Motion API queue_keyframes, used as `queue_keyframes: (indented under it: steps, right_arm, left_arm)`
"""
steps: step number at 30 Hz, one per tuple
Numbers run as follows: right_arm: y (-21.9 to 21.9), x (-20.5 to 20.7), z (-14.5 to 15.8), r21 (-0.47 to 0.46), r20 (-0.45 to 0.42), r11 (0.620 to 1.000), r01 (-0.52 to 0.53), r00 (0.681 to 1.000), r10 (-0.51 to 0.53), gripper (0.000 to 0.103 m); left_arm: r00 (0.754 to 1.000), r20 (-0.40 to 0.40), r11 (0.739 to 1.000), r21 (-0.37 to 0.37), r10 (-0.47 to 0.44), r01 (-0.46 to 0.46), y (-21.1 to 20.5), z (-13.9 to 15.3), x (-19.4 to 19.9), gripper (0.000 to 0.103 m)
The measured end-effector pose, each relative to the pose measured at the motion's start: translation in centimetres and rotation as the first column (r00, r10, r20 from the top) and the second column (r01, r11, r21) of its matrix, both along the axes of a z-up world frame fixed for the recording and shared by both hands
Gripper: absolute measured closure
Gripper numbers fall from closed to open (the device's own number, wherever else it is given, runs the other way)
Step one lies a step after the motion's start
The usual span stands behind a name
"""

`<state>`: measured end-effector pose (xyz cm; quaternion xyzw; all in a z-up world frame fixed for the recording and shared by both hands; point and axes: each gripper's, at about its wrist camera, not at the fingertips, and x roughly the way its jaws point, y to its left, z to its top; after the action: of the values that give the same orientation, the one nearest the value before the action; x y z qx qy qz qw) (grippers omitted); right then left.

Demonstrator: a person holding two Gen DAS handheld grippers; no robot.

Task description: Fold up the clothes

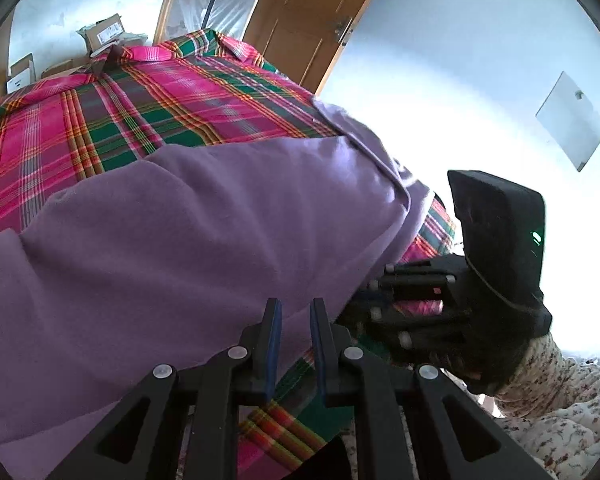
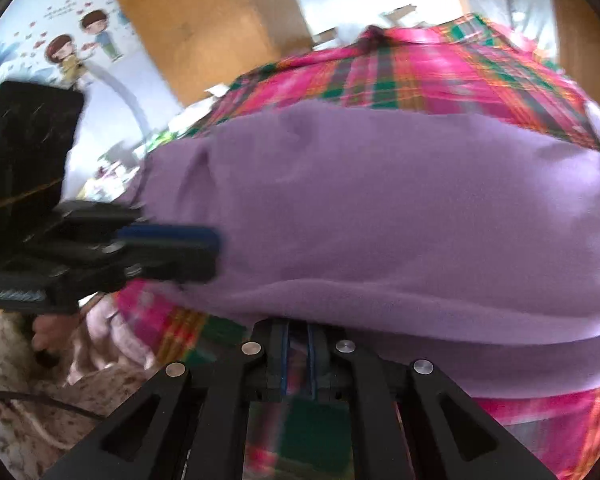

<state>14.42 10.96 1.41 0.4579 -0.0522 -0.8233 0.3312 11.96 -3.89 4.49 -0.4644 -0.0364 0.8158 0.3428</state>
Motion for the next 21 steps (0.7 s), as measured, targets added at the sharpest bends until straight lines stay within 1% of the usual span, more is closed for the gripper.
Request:
queue_keyframes:
  steps: [2,4,5,6,8,9,11,13,15,18,19,21]
  right_arm:
    - [-0.4,0.8,0.2,0.001,-0.002,1.0,-0.015,1.0,0.015,0.094]
    - [-0.7,1.4,-0.2,-0.034,0.054,0.998,-0.052,0.997,0.054,0.094]
    - [-0.9,1.8,-0.4,-0.034,0.061,0.998,-0.057,0.996,0.059,0.094]
    - [-1.0,2.2,-0.3,-0.024,0.049,0.999,-0.047,0.998,0.048,0.094]
    - [-0.9,2.7,0.1,-0.002,0.053,0.999,-0.037,0.998,0.037,0.094]
    - [-0.6,3.1,0.4,0.009,0.039,1.0,-0.021,0.999,0.02,0.094]
    - [0.9,3.8,1.2,-0.006,0.015,1.0,0.021,1.0,-0.021,0.094]
    - [2.9,4.3,1.9,-0.033,-0.008,0.995,0.093,0.996,-0.093,0.094]
    - [5.3,4.7,2.5,-0.044,-0.027,0.982,0.183,0.983,-0.184,0.094]
    - [8.6,4.2,2.9,-0.033,-0.044,0.942,0.334,0.941,-0.335,0.093]
    - [9.4,4.0,2.8,-0.024,-0.052,0.924,0.382,0.923,-0.382,0.089]
    - [10.4,3.1,2.1,-0.015,-0.038,0.9,0.435,0.899,-0.436,0.088]
  left_arm:
    - [1.0,0.001,1.0,0.012,-0.012,0.012,-0.1,0.0,-0.3,0.089]
    - [1.0,-0.005,1.0,0.011,-0.027,0.027,-0.2,0.1,-0.5,0.089]
    - [0.999,-0.008,0.999,0.012,-0.032,0.032,-0.1,0.1,-0.6,0.089]
    - [0.999,-0.008,0.999,0.018,-0.039,0.039,-0.1,0.1,-0.8,0.089]
    - [0.999,0.008,0.999,0.022,-0.049,0.049,0.1,-0.1,-1.4,0.088]
    - [0.998,0.013,0.998,0.019,-0.055,0.055,0.3,-0.2,-1.6,0.087]
    - [0.997,0.012,0.997,0.019,-0.079,0.079,0.9,-0.2,-1.8,0.087]
    - [0.994,0.012,0.994,0.022,-0.107,0.106,1.6,-0.4,-1.9,0.087]
    - [0.991,0.021,0.991,0.025,-0.132,0.132,2.5,-0.7,-2.1,0.087]
    - [0.986,0.041,0.987,0.013,-0.163,0.163,4.0,-1.6,-2.3,0.087]
    - [0.984,0.047,0.985,0.003,-0.171,0.171,4.6,-2.0,-2.3,0.087]
    - [0.979,0.057,0.98,-0.012,-0.197,0.198,5.5,-2.6,-2.1,0.087]
